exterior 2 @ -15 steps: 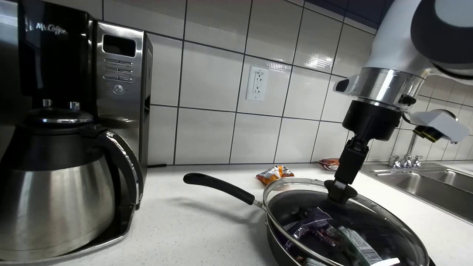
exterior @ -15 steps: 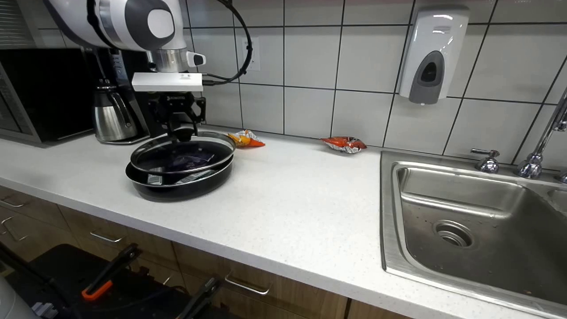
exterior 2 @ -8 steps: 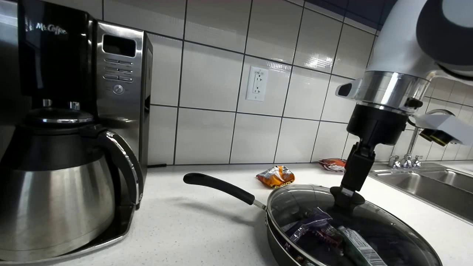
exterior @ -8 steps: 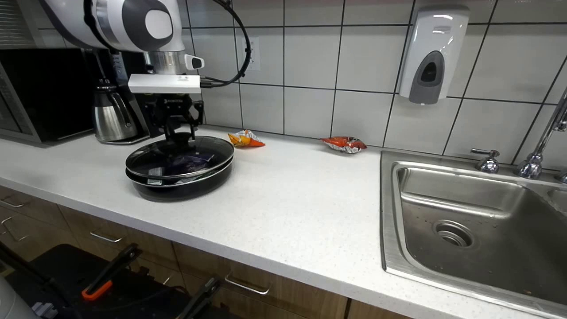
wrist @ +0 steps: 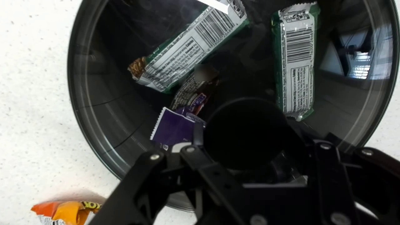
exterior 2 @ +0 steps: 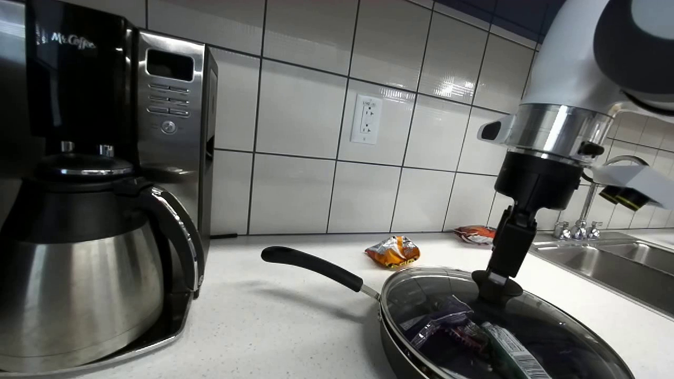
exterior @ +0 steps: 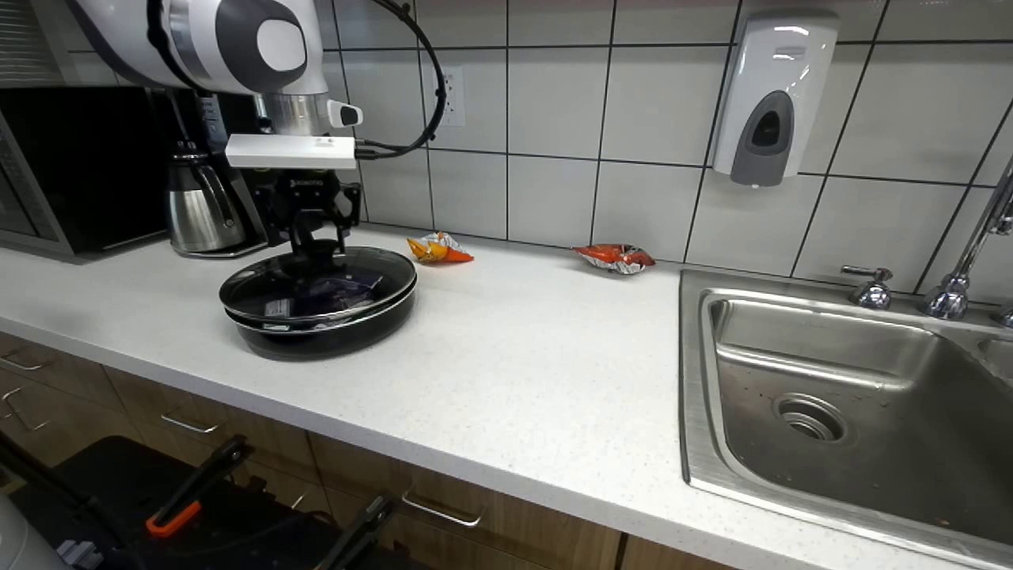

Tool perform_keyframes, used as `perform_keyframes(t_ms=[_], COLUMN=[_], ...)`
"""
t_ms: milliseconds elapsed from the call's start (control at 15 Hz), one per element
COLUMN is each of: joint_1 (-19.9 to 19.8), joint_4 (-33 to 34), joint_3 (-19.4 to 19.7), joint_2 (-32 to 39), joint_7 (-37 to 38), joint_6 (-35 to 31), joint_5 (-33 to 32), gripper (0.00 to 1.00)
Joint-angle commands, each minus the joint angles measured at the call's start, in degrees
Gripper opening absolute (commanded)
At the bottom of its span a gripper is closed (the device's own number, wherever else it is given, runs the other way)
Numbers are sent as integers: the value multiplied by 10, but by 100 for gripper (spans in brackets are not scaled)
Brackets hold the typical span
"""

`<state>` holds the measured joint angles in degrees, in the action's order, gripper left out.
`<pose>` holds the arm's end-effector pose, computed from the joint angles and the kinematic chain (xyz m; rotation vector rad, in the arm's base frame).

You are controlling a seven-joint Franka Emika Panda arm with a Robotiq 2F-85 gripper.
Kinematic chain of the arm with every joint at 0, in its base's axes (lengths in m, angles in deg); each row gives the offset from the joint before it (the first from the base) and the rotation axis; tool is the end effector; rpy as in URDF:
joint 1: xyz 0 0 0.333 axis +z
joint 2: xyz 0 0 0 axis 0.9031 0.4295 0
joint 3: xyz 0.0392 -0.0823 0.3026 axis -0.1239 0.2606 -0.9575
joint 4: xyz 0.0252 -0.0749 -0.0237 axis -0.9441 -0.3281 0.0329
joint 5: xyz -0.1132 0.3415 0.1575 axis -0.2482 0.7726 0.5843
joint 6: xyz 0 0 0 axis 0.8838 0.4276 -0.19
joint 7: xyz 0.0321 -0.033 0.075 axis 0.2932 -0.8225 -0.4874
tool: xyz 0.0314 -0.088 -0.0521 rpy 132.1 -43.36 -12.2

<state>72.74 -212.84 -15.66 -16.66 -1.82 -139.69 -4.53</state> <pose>0.4589 0.1412 0.2967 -2.8987 -1.0339 -0.1266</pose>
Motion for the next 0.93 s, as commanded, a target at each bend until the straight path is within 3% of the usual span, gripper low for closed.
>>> perform_keyframes(t_ms=[0,867], joint_1=[2,-1], joint_4=[6,12], joint_3=[1,2], joint_2=[-15,1], joint_7=[4,-1], joint_6=[23,12], joint_5=[4,12], gripper=[39,39])
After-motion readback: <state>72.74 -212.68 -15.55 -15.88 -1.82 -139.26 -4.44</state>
